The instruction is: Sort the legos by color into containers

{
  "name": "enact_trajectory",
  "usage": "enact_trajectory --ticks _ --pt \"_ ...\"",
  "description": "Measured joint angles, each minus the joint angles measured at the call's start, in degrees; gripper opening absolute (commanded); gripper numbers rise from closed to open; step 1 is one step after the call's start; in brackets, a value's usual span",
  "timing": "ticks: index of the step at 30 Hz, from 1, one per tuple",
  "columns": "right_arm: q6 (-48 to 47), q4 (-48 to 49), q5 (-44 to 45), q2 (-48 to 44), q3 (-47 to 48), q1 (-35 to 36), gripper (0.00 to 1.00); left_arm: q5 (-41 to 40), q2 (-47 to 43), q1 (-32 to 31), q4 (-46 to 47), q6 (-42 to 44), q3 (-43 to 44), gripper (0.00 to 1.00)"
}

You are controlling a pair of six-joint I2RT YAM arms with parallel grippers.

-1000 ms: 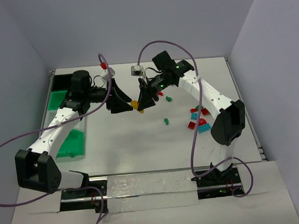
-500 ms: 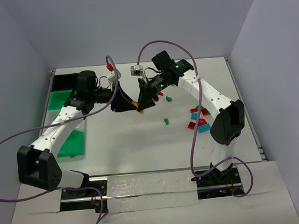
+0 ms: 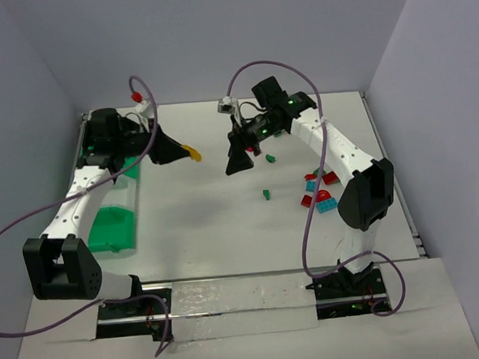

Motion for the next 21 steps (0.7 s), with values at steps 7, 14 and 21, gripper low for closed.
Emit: enact_trajectory --ticks 7,14,21 --pt "7.9 7.9 8.1 0.0 -2.3 -11.0 1.00 -26.1 8.7 8.9 -3.5 7.9 14.7 0.00" --pt "15.9 16.8 24.9 -0.6 -7.8 -13.4 1.00 -48.5 24.7 11.0 -3.8 10.8 29.2 0.00" --pt "23.8 20.7 41.3 -0.7 -8.6 -14.1 1.00 -60.5 36.8 12.0 -5.3 11.3 37.7 0.00"
